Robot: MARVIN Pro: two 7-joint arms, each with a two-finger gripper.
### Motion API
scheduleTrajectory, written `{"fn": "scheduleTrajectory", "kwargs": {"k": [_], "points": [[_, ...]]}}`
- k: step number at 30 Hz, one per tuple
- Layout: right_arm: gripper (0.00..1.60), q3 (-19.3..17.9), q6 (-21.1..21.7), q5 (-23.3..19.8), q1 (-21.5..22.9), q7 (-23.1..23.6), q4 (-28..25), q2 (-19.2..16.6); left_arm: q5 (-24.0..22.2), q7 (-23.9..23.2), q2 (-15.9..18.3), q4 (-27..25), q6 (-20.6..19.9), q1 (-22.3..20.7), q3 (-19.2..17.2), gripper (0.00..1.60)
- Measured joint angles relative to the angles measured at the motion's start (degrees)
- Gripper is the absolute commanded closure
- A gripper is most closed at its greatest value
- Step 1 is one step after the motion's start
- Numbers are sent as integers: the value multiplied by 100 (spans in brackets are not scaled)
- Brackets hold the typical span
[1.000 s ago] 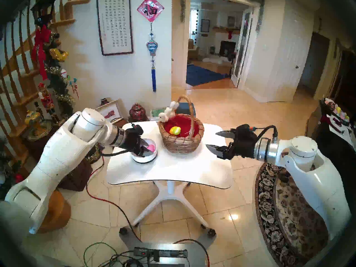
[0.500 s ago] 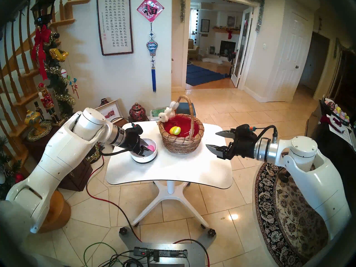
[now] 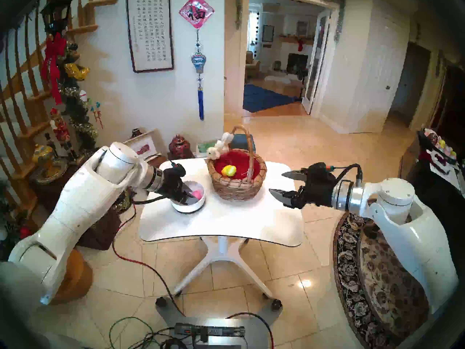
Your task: Put easter egg into basket
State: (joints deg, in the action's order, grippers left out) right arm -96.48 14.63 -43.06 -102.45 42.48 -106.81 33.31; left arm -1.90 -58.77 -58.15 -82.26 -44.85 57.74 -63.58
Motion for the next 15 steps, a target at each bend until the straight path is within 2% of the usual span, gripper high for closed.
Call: {"fn": "scheduleTrajectory", "kwargs": {"k": [15], "points": [[0,1,-2,-3,-1,-2,0,-4,68,-11,-9,-34,78,15,6,45]]}}
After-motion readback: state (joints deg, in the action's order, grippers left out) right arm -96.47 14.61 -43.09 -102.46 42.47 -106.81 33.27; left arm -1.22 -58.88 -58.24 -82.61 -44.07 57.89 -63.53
